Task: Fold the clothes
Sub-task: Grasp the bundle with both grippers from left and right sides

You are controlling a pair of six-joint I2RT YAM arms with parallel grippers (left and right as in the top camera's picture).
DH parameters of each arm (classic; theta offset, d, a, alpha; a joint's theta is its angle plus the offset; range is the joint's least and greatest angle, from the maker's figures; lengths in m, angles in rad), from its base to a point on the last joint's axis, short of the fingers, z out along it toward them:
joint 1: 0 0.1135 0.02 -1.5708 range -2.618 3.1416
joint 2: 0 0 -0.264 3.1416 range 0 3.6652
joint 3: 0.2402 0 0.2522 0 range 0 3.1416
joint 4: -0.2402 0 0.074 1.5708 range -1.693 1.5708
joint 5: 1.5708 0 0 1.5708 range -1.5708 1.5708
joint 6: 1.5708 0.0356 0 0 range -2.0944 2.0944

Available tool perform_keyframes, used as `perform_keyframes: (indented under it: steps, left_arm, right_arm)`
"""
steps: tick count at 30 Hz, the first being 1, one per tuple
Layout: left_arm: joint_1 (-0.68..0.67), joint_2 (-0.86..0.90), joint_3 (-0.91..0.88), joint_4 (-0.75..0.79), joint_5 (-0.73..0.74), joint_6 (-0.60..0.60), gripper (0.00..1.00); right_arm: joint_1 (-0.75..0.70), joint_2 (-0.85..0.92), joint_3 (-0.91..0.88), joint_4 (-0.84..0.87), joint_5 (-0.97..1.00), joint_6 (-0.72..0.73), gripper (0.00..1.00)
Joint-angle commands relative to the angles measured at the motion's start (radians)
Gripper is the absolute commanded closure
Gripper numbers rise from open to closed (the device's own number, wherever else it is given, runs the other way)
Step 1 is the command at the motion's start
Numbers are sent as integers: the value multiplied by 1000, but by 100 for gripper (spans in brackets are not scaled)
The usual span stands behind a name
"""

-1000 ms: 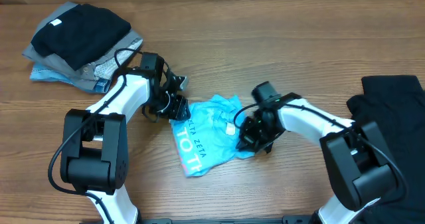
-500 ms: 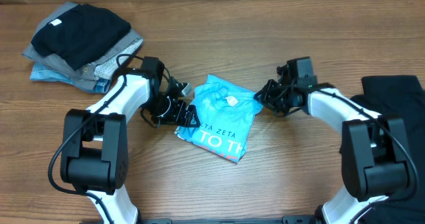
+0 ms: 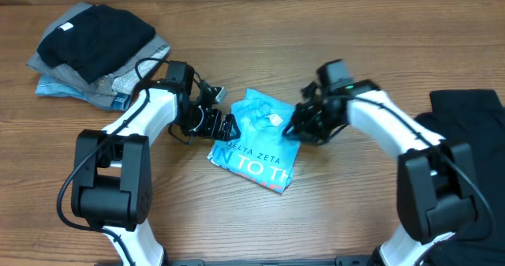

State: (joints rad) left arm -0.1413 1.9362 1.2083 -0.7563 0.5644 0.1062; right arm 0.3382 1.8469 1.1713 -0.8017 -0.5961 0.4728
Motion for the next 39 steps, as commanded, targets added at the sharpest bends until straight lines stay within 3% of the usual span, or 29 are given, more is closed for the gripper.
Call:
perform_keyframes:
  steps: [1,5,9,15,24,25,26,28,29,32,39]
  left_arm:
    - [11,-8,1,-10,6,-25,0]
    - [12,-8,13,-42,6,-24,0]
    - [18,-8,44,-78,5,-24,0]
    - [18,-8,50,-77,5,-24,0]
    - [-3,-6,49,-69,50,-26,0]
    - [-10,-6,49,-61,68,-26,1]
    - [-17,-6,49,-47,87,-26,9]
    - [-26,-6,49,-22,87,-42,20]
    - [-29,-6,49,-7,80,-53,20]
    - [-30,1,49,11,80,-99,2]
    - [-46,65,40,-3,89,-141,0]
  right_arm:
    - [44,-3,-77,19,74,168,83]
    - [51,-3,-166,29,169,323,83]
    - [-8,-3,-193,54,319,323,86]
    - [-118,-6,-113,78,218,54,86]
    - [-128,-7,92,-123,-4,-101,86]
    - [-118,-8,101,-125,-40,-117,86]
    - [-107,-8,105,-124,-66,-126,86]
    - [-81,-6,105,-120,-78,-125,86]
    - [-65,-5,103,-120,-66,-122,86]
    - [-23,-5,90,-120,39,-36,85]
    - [35,-4,-46,-6,133,189,84]
